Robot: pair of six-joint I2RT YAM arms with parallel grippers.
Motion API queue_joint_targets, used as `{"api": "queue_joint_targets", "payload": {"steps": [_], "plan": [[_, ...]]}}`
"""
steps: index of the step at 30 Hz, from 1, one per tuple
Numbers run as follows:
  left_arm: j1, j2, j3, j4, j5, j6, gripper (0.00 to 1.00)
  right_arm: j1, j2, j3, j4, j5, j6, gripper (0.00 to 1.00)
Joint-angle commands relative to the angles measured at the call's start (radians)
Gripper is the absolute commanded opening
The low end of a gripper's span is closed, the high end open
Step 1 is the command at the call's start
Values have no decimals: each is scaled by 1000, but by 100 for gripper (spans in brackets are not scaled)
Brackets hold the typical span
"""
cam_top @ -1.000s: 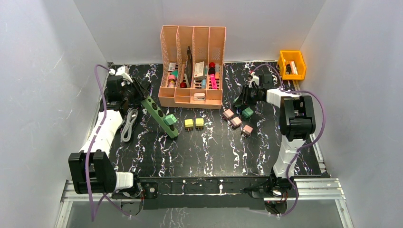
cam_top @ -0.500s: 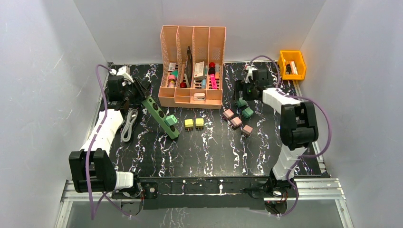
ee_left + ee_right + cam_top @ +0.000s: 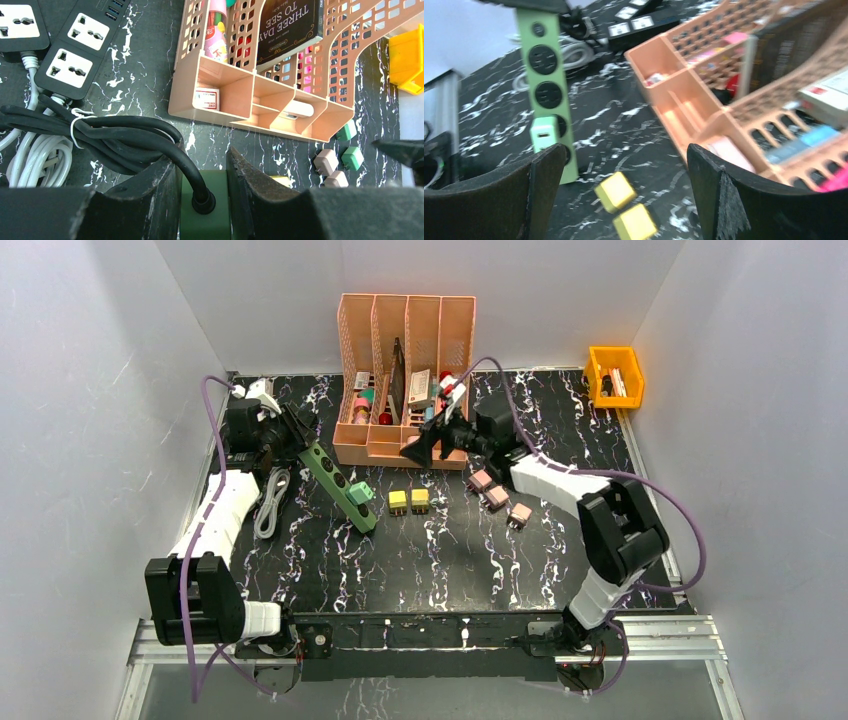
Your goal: Pull the plug off the socket
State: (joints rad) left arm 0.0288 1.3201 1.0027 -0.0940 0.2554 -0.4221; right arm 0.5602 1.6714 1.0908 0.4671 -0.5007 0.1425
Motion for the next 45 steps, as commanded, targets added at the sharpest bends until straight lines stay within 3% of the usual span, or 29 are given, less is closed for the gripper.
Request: {"api": "queue_joint_targets", "payload": {"steps": [1,9,28,29,30,31,36,38,39,41,42,43,45], "plan": [[-5,-15,12,62,25,-6,0,73,60,8,211,-179,79,98],[-6,-27,11,55,13,-3,0,165,225,135,140,-220,66,98],[-14,-27,13,50,5,3,0,245,357,252,18,-224,13,92],[-14,-27,14,50,5,3,0,246,360,260,-1,-231,0,78],[-14,-27,14,50,5,4,0,246,366,276,-25,-254,-17,18],[-14,-27,14,48,4,5,0,246,364,287,-63,-247,-32,0],[-15,-28,15,46,0,8,0,292,327,280,-158,-27,-168,0],[-15,-28,16,44,0,8,0,245,313,222,6,-225,-24,0],[-15,-30,16,45,-1,9,0,244,294,195,63,-133,-4,0],[-15,-33,16,44,-7,12,0,463,237,234,-172,589,-331,0],[-16,-34,16,42,-11,14,0,521,217,169,-71,704,-472,0],[-16,-36,17,41,-10,14,0,516,185,116,-29,599,-481,0],[-15,-36,20,42,-2,14,0,378,150,80,54,65,-231,0]]}}
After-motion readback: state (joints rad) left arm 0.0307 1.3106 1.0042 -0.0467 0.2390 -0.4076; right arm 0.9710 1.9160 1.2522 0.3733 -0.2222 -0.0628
